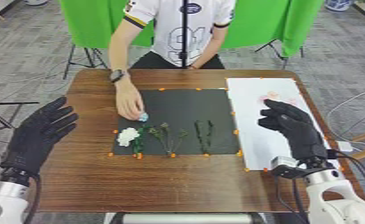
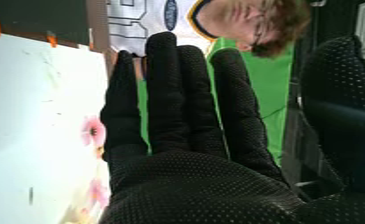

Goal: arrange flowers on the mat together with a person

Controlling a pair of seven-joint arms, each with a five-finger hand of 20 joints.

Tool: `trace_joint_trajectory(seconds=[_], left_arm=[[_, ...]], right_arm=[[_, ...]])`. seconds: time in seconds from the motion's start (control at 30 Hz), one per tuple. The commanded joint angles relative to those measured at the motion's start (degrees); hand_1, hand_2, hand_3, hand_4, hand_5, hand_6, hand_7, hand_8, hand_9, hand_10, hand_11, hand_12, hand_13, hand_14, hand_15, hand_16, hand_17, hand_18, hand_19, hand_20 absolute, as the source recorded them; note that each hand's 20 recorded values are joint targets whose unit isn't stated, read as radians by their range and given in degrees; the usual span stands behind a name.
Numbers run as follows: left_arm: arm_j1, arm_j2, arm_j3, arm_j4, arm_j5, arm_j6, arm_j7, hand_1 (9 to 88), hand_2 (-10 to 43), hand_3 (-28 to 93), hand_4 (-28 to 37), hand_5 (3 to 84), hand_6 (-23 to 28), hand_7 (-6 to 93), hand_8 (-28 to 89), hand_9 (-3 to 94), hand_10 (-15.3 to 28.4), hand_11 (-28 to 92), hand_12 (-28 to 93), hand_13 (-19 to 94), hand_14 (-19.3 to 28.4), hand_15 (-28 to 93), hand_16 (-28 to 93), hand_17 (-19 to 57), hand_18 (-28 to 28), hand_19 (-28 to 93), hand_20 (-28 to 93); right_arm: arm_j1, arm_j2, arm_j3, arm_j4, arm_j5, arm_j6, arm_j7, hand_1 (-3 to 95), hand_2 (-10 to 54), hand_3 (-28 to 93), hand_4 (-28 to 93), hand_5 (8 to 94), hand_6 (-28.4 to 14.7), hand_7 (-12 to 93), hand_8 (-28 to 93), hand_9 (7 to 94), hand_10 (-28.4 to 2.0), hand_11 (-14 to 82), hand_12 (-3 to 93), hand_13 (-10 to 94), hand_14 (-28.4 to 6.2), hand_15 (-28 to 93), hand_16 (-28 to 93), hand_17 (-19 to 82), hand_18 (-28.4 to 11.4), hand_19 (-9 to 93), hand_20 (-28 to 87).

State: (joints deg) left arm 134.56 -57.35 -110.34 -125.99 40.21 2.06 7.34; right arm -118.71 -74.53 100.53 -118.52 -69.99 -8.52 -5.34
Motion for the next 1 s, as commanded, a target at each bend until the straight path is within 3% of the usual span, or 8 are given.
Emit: trace_joint_trajectory(seconds=[0.03, 0.2, 0.27, 0.37, 0.5, 0.63, 0.87, 1.0], left_arm=[[0.5, -0.17, 0.23, 0.16, 0.05, -0.62, -0.48, 25.8, -2.5, 69, -24.8, 33.0, 4.5, 15.5, -8, 28.2, 12.4, 17, 20, 22, 15.0, 25, 4, -8.0, 22.9, 45, 12], [1.1, -0.22, -0.36, 0.08, 0.06, -0.67, -0.52, 25.9, -2.5, 69, -24.8, 33.0, 4.5, 15.5, -8, 28.2, 12.3, 17, 20, 22, 15.0, 25, 4, -8.0, 22.9, 45, 12], [0.0, 0.26, 0.41, 0.42, 0.00, -0.50, -0.34, 25.9, -2.4, 69, -24.8, 33.0, 4.5, 15.5, -8, 28.2, 12.3, 17, 20, 22, 15.1, 26, 4, -8.0, 23.0, 45, 12], [0.0, 0.70, -0.03, 0.17, 0.12, -0.84, -0.71, 25.9, -2.4, 69, -24.8, 33.0, 4.5, 15.5, -8, 28.3, 12.3, 18, 20, 22, 15.0, 25, 4, -8.0, 22.9, 45, 12], [1.4, 0.33, -0.82, -0.17, -0.03, -0.32, -0.44, 25.8, -2.6, 69, -24.7, 33.0, 4.4, 15.5, -8, 28.2, 12.1, 18, 20, 22, 15.0, 25, 4, -8.0, 22.9, 45, 12], [0.2, 0.82, -0.07, 0.38, -0.03, -0.39, -0.69, 25.8, -2.5, 69, -24.8, 33.0, 4.5, 15.6, -8, 28.2, 12.3, 18, 20, 22, 14.9, 25, 4, -8.0, 22.9, 45, 12], [1.4, 1.02, -0.62, 0.00, -0.08, 0.18, -0.15, 25.8, -2.4, 69, -24.6, 33.0, 4.5, 15.6, -8, 28.3, 12.4, 17, 20, 22, 15.0, 26, 4, -8.0, 22.9, 45, 12], [1.6, 1.24, -1.08, -0.09, -0.03, 0.24, -0.01, 25.9, -2.5, 69, -24.7, 33.0, 4.5, 15.5, -8, 28.2, 12.4, 17, 20, 22, 14.9, 25, 4, -8.0, 23.0, 45, 12]], right_arm=[[-0.6, -0.1, 0.1, -0.1, -0.6, -0.4, -0.1, 26.2, -6.1, 86, -23, 45.7, -3.1, 25, -12, 45.3, -14.1, 25.0, 27.7, 40, -11.4, 44, 24, 14, -19.3, 51, 35], [0.4, 0.6, -0.8, 0.5, -1.0, -0.8, -0.1, 26.2, -6.1, 86, -23, 45.8, -3.1, 25, -12, 45.7, -14.0, 25.2, 27.7, 40, -11.4, 44, 24, 14, -19.3, 51, 35], [0.2, 1.0, -0.6, 0.4, -0.6, -0.2, -0.7, 26.2, -6.2, 86, -23, 45.8, -3.1, 25, -12, 45.8, -14.0, 25.2, 27.7, 40, -11.4, 44, 24, 14, -19.3, 52, 35], [1.4, 2.2, -1.3, 1.0, -1.2, 1.0, -1.3, 26.5, -6.1, 86, -23, 46.5, -3.0, 25, -12, 47.8, -13.6, 25.7, 27.6, 42, -11.2, 45, 24, 15, -19.3, 53, 35], [4.3, 7.3, -2.6, 3.1, -6.0, 6.9, -1.8, 28.1, -6.2, 84, -23, 47.1, -3.0, 25, -12, 49.1, -13.2, 26.8, 27.5, 44, -11.1, 46, 24, 17, -18.9, 55, 36], [6.5, 13.5, -1.8, 5.3, -19.5, 14.4, -2.6, 29.9, -6.9, 83, -24, 47.3, -2.8, 27, -13, 49.4, -12.9, 27.7, 27.2, 45, -10.8, 47, 24, 18, -18.6, 57, 37], [10.8, 21.2, -3.3, 11.3, -49.5, 21.6, 1.8, 31.4, -8.1, 83, -26, 47.1, -2.1, 30, -14, 49.1, -12.3, 28.8, 26.6, 45, -9.5, 47, 23, 18, -18.3, 57, 37], [12.2, 24.2, -4.5, 14.3, -63.1, 20.4, 7.3, 31.2, -8.9, 83, -27, 46.1, -1.6, 31, -15, 47.6, -11.6, 29.1, 26.4, 44, -8.8, 46, 23, 18, -17.9, 56, 37]])
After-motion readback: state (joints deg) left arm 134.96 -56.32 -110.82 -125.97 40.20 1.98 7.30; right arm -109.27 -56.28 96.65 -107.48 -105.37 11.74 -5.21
